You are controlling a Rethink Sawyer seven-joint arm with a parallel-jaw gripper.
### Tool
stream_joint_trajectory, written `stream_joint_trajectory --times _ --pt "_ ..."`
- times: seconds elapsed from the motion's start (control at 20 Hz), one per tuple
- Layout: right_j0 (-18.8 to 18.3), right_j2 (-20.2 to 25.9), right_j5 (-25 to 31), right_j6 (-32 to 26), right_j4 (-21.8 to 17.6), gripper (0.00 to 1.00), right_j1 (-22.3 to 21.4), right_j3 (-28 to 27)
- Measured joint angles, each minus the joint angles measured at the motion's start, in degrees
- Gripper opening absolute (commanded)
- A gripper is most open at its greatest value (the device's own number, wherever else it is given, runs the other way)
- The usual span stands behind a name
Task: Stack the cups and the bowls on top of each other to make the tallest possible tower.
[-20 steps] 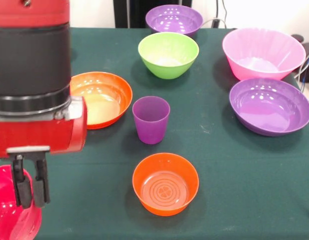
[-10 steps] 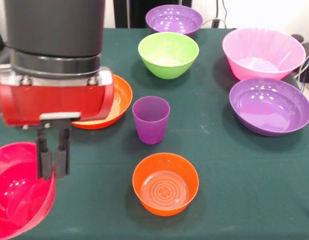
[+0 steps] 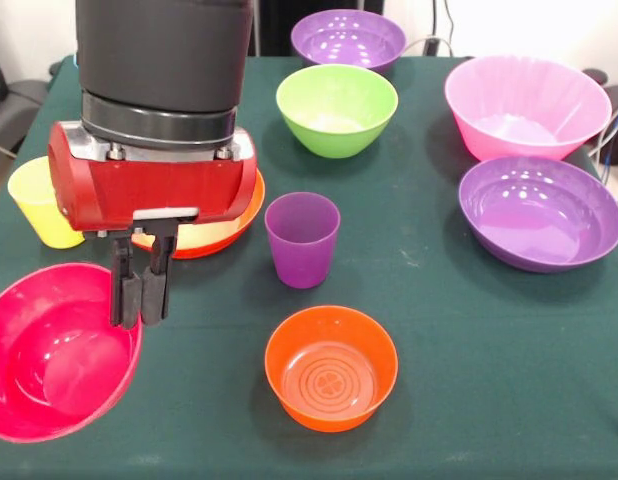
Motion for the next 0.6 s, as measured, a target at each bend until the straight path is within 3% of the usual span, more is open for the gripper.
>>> stream_joint_trajectory --times 0.6 --pt "1.81 -9.20 -11.61 0.37 -0.17 0.00 -0.73 6.67"
